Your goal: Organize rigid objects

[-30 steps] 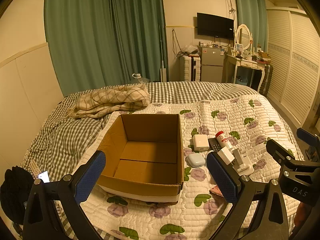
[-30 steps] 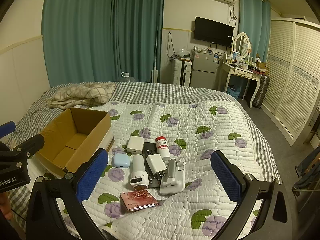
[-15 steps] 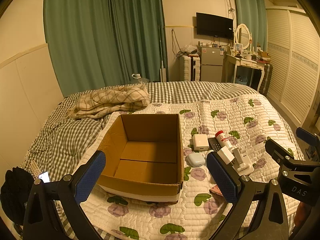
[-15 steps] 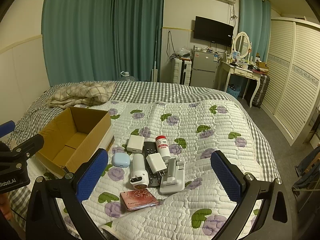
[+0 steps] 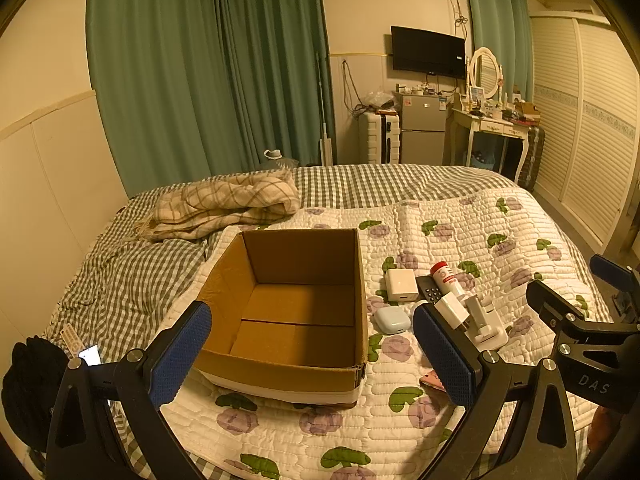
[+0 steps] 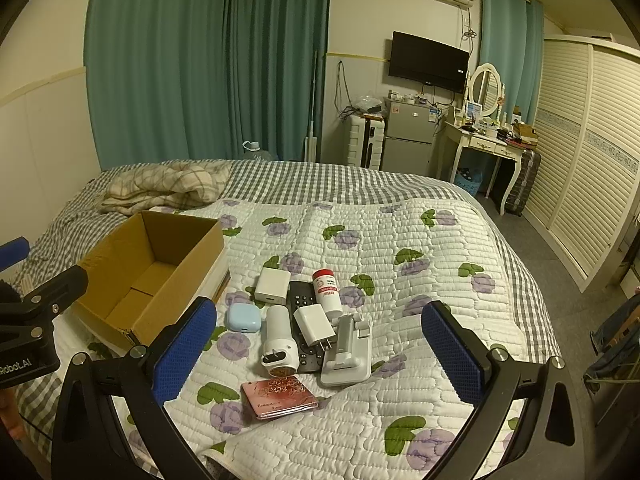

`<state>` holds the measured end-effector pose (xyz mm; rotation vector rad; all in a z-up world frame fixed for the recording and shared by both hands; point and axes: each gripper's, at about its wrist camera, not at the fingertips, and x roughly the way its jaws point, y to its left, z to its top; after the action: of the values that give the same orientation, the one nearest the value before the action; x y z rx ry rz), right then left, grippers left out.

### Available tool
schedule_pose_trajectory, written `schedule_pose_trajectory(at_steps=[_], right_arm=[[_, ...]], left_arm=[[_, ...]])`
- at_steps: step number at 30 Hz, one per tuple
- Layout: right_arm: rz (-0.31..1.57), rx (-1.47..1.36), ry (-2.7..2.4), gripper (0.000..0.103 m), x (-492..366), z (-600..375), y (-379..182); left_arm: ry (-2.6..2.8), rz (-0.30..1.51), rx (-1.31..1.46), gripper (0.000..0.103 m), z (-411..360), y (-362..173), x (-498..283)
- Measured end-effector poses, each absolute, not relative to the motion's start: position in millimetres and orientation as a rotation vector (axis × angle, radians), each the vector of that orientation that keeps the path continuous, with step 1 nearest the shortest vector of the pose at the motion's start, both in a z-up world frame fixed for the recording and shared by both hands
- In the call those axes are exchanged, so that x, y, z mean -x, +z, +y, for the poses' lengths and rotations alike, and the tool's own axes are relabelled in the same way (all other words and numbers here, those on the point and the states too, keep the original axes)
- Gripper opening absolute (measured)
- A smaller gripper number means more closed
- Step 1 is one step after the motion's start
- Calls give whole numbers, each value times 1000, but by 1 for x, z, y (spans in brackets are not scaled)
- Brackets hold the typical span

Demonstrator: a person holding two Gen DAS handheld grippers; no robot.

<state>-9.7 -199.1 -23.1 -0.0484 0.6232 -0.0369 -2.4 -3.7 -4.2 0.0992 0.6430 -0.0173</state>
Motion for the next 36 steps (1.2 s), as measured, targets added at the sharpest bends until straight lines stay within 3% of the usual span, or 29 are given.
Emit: schedule_pose_trajectory(at_steps=[23, 36], right_arm=[[632, 54, -40, 103, 10, -199, -25], [661, 57, -13, 103, -16, -211, -34]], left_arm=[[-8, 634, -133, 103, -6, 0, 3], [44, 700, -247, 101, 36, 3, -45]])
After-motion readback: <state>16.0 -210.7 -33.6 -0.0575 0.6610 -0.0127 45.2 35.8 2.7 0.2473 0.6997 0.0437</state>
